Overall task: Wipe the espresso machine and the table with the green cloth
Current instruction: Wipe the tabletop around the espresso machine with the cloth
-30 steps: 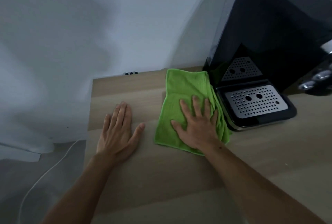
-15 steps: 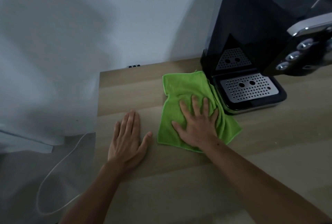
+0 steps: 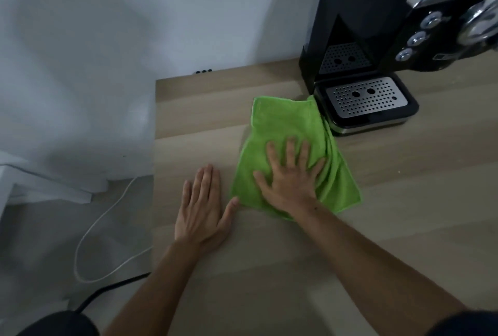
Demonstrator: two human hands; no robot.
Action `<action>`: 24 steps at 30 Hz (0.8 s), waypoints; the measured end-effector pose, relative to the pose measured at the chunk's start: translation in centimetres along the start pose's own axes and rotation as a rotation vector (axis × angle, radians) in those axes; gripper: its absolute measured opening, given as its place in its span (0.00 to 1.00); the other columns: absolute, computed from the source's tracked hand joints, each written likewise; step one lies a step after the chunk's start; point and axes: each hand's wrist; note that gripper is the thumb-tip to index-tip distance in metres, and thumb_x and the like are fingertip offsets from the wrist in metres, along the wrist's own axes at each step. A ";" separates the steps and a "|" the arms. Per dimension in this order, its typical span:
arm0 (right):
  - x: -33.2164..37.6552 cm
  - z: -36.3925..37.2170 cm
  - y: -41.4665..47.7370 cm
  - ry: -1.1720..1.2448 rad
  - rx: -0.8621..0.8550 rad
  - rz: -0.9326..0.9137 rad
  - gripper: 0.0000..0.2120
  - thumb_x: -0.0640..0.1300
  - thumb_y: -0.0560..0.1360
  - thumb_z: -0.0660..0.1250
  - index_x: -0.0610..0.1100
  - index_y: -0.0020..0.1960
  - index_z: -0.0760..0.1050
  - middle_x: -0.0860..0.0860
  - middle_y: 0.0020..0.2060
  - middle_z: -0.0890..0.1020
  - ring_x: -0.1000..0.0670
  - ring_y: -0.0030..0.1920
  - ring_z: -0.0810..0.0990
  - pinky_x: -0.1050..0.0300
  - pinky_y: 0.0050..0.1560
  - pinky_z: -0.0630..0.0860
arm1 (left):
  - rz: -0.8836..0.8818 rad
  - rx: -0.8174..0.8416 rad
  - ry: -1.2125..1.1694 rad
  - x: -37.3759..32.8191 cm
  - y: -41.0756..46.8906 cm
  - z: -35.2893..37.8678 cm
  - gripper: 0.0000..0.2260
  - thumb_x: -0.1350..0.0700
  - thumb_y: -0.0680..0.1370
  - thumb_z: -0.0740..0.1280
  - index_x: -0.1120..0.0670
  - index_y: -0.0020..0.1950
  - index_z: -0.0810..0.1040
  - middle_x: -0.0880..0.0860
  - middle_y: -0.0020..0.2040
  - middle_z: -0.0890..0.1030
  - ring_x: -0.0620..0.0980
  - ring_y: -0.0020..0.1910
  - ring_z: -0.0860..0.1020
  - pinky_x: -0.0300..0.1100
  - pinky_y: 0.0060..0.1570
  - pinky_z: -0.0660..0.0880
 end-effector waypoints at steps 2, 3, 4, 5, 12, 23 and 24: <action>2.2 1.2 -2.4 -0.001 -0.037 -0.182 0.36 0.71 0.74 0.44 0.57 0.77 0.45 0.43 0.78 0.44 0.34 0.76 0.41 0.23 0.65 0.39 | 0.006 -0.006 -0.008 0.0 -0.5 0.1 0.39 0.32 0.75 0.35 0.56 0.78 0.47 0.53 0.78 0.48 0.49 0.77 0.44 0.48 0.74 0.40; 2.1 1.6 -3.7 -0.013 -0.044 -0.273 0.36 0.71 0.73 0.45 0.58 0.77 0.47 0.43 0.78 0.47 0.34 0.76 0.44 0.22 0.65 0.41 | 0.011 -0.008 -0.013 -0.1 -0.8 0.1 0.38 0.32 0.75 0.36 0.56 0.78 0.46 0.52 0.78 0.47 0.48 0.77 0.43 0.49 0.74 0.40; 1.3 1.9 -4.7 -0.037 -0.044 -0.347 0.35 0.72 0.73 0.45 0.58 0.77 0.49 0.44 0.78 0.49 0.35 0.76 0.46 0.21 0.65 0.43 | 0.016 -0.004 -0.016 -0.1 -1.2 0.2 0.38 0.33 0.76 0.37 0.56 0.78 0.45 0.52 0.78 0.46 0.48 0.77 0.42 0.49 0.74 0.41; 0.0 1.8 -5.3 -0.061 -0.035 -0.404 0.35 0.72 0.73 0.46 0.59 0.77 0.49 0.46 0.78 0.49 0.36 0.76 0.46 0.21 0.65 0.46 | 0.021 -0.001 -0.013 -0.1 -1.6 0.2 0.38 0.33 0.76 0.37 0.56 0.78 0.45 0.52 0.78 0.46 0.48 0.77 0.42 0.50 0.74 0.41; -4.2 0.2 -3.3 -0.011 -0.008 -0.002 0.38 0.73 0.71 0.40 0.58 0.77 0.41 0.48 0.78 0.40 0.37 0.76 0.38 0.24 0.66 0.40 | 0.034 0.007 0.031 -1.1 -3.7 0.6 0.38 0.34 0.76 0.38 0.58 0.78 0.49 0.55 0.78 0.51 0.51 0.77 0.47 0.51 0.73 0.44; -6.8 2.2 -12.0 -0.080 -0.039 -0.271 0.37 0.72 0.72 0.48 0.58 0.77 0.51 0.50 0.78 0.52 0.39 0.77 0.50 0.23 0.66 0.50 | 0.014 0.020 0.026 -3.6 -7.5 1.1 0.39 0.34 0.75 0.48 0.60 0.77 0.51 0.58 0.78 0.53 0.54 0.77 0.49 0.52 0.73 0.46; -6.3 2.1 -12.1 -0.057 -0.031 -0.206 0.37 0.71 0.72 0.49 0.57 0.77 0.52 0.49 0.78 0.53 0.38 0.77 0.50 0.23 0.66 0.49 | 0.006 0.022 0.030 -4.0 -7.9 1.3 0.39 0.35 0.75 0.49 0.60 0.77 0.51 0.58 0.78 0.53 0.55 0.77 0.50 0.53 0.73 0.46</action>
Point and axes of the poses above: each hand's wrist, its own y-axis towards the middle knuckle, its own z-axis out of the palm, x = y × z
